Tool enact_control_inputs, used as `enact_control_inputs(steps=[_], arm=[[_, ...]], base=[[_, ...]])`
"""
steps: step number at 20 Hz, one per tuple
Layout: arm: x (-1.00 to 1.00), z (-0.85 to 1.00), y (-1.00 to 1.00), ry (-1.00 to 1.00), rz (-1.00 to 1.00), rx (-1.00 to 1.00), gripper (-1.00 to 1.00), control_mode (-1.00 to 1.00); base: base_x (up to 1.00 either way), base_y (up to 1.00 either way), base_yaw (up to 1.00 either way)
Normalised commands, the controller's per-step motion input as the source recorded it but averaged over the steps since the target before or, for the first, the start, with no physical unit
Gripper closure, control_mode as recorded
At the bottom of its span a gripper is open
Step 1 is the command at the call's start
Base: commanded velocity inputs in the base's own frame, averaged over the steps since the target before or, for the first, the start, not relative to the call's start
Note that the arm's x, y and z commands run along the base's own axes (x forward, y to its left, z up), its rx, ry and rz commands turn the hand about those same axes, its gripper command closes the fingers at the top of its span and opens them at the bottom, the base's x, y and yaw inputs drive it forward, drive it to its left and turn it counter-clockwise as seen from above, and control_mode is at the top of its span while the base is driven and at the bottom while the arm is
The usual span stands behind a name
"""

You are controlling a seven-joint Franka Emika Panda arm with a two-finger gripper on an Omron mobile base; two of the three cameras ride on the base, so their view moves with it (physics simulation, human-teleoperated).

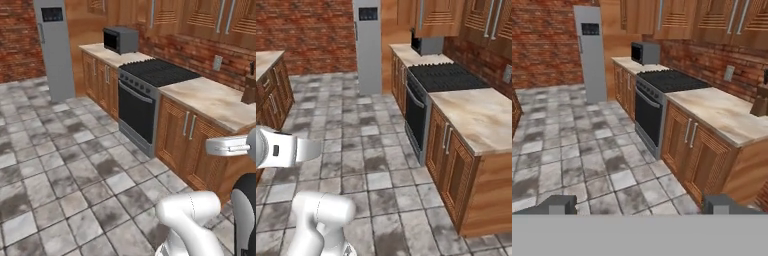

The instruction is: There is a bowl on the dining counter. Grab a lemon wedge from the fridge and place it in the bowl. Then get the liquor bottle and glass cup from the cabinet and place them next to the bowl.

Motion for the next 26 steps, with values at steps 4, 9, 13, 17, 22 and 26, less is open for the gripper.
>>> enact_control_inputs(steps=[4,9,13,17,22,26], arm=[[0.0,0.0,0.0,0.0,0.0,0.0,-1.0,1.0],[0.0,0.0,0.0,0.0,0.0,0.0,-1.0,1.0],[0.0,0.0,0.0,0.0,0.0,0.0,-1.0,1.0],[0.0,0.0,0.0,0.0,0.0,0.0,-1.0,1.0],[0.0,0.0,0.0,0.0,0.0,0.0,-1.0,1.0],[0.0,0.0,0.0,0.0,0.0,0.0,-1.0,1.0]], base=[[1.0,-0.27,0.0],[1.0,-0.01,-0.09],[1.0,0.2,-0.12],[1.0,0.36,-0.13],[1.0,0.47,-0.16],[0.9,0.67,-0.19]])
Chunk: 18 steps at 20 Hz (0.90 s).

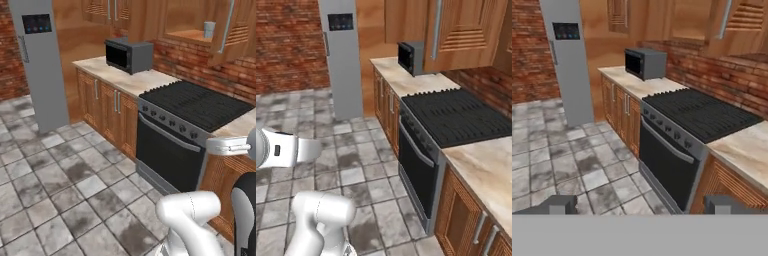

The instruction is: There is a bowl on the dining counter. Grab a lemon wedge from the fridge and place it in the bowl. Then get the liquor bottle and glass cup from the cabinet and place them next to the bowl.

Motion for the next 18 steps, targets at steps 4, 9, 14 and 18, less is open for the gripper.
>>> enact_control_inputs(steps=[4,9,14,18], arm=[[0.0,0.0,0.0,0.0,0.0,0.0,-1.0,1.0],[0.0,0.0,0.0,0.0,0.0,0.0,-1.0,1.0],[0.0,0.0,0.0,0.0,0.0,0.0,-1.0,1.0],[0.0,0.0,0.0,0.0,0.0,0.0,-1.0,1.0]], base=[[0.87,0.62,-0.23],[0.89,0.33,-0.39],[0.67,0.16,-0.6],[0.41,0.3,-0.59]])
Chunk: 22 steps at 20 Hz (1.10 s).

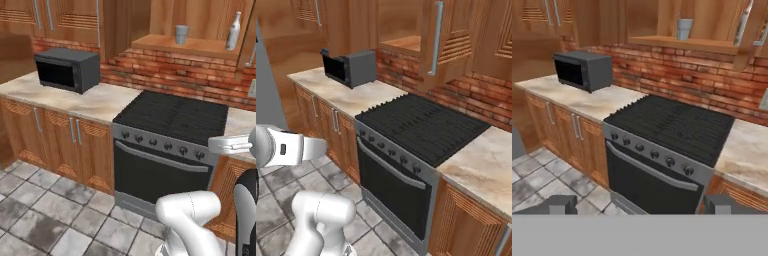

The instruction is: There is a bowl on the dining counter. Grab a lemon wedge from the fridge and place it in the bowl. Then get the liquor bottle and glass cup from the cabinet and place them next to the bowl.

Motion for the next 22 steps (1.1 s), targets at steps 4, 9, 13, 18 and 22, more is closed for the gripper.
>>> enact_control_inputs(steps=[4,9,13,18,22], arm=[[0.0,0.0,0.0,0.0,0.0,0.0,-1.0,1.0],[0.0,0.0,0.0,0.0,0.0,0.0,-1.0,1.0],[0.0,0.0,0.0,0.0,0.0,0.0,-1.0,1.0],[0.0,0.0,0.0,0.0,0.0,0.0,-1.0,1.0],[0.0,0.0,0.0,0.0,0.0,0.0,-1.0,1.0]], base=[[0.25,0.58,-0.57],[0.26,0.69,-0.55],[0.38,0.59,-0.55],[0.53,0.54,-0.52],[0.61,0.57,-0.42]])
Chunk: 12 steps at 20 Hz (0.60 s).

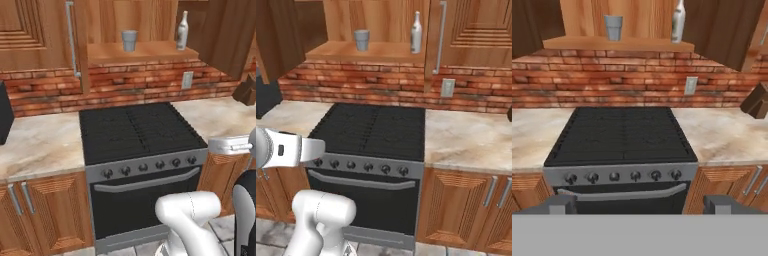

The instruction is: There is a bowl on the dining counter. Grab a lemon wedge from the fridge and place it in the bowl. Then get the liquor bottle and glass cup from the cabinet and place them next to the bowl.

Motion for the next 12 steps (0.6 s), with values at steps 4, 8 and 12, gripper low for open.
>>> enact_control_inputs(steps=[4,8,12], arm=[[0.0,0.0,0.0,0.0,0.0,0.0,-1.0,1.0],[0.0,0.0,0.0,0.0,0.0,0.0,-1.0,1.0],[0.0,0.0,0.0,0.0,0.0,0.0,-1.0,1.0]], base=[[0.57,0.46,-0.33],[0.69,0.18,-0.16],[0.65,0.04,-0.02]])
